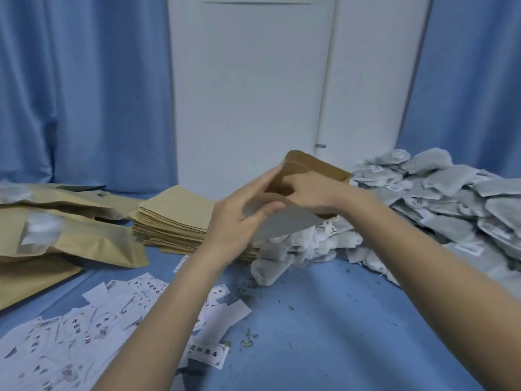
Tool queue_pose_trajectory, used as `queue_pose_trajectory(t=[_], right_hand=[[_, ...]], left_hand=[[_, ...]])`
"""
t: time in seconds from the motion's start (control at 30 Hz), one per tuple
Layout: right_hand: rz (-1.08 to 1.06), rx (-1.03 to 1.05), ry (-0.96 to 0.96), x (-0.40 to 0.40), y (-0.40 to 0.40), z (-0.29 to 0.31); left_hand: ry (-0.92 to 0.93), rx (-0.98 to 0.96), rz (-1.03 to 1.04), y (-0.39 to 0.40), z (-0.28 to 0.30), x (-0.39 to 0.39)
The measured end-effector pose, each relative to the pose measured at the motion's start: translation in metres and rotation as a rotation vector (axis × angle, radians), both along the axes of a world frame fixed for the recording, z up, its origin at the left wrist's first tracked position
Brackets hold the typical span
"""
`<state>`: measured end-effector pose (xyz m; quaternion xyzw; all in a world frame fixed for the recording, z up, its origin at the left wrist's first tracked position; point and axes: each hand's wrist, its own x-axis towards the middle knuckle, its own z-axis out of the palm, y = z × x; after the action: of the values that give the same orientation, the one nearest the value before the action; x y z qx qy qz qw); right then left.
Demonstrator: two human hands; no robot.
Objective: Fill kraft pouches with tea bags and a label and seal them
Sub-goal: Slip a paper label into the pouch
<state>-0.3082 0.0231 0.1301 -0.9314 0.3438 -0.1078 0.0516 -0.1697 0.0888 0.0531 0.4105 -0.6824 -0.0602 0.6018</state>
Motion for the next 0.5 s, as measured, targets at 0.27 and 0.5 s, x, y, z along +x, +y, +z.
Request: queue_pose_trajectory(t=[0.27, 0.5], right_hand=[[-0.016, -0.01, 0.156, -0.025, 0.0, 0.033], [0.01, 0.02, 0.252, -0.03, -0.002, 0.038]], left_hand=[[0.218, -0.01, -0.165, -0.002, 0.024, -0.025], [0.357, 0.034, -0.189, -0.007, 0.022, -0.034]])
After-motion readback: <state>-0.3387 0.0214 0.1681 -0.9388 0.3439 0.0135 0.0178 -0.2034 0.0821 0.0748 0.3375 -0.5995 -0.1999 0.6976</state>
